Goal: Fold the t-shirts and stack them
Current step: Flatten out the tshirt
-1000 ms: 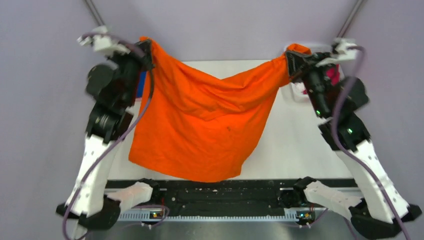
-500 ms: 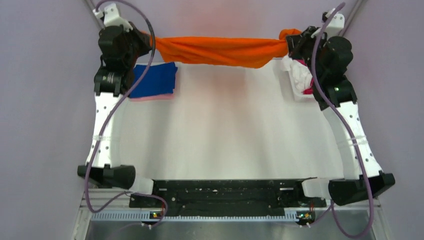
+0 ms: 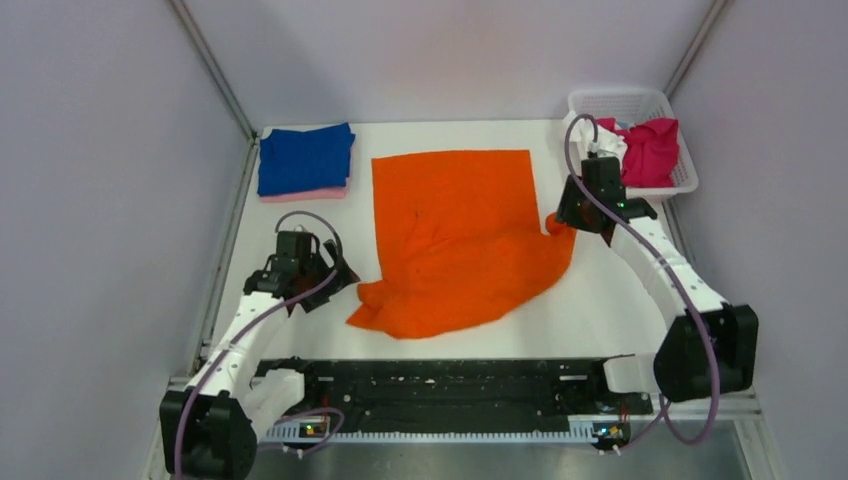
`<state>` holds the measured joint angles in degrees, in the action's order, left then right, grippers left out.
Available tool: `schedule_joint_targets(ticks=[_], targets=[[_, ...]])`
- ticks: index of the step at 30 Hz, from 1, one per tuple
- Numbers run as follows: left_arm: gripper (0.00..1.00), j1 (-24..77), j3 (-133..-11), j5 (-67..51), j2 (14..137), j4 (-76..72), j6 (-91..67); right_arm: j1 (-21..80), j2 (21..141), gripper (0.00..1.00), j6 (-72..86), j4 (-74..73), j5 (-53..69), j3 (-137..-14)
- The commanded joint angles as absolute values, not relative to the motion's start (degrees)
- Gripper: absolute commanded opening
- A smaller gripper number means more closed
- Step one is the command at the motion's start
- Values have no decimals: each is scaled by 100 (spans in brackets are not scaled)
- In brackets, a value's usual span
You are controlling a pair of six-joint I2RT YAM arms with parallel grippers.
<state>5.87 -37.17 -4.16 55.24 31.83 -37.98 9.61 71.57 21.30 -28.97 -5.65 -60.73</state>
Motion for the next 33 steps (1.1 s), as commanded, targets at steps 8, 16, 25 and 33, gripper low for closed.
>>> schedule_joint_targets(ticks=[8, 16, 25, 33], targets=[[99, 944, -4983, -1106, 5669, 2511, -3598, 1289, 6950, 99, 2679, -3134, -1549, -5879], [99, 1255, -7531, -1799, 9491, 1783, -3266, 2829, 6789, 99, 3996, -2652, -1358, -4129], [99, 1371, -9091, -2074, 12061, 2061, -3252, 2665, 8006, 99, 4136, -1847, -1616, -3949], [99, 1608, -6117, -2209, 10749, 1482, -3754, 1776, 10801, 98, 2831, -1523, -1659, -6735]])
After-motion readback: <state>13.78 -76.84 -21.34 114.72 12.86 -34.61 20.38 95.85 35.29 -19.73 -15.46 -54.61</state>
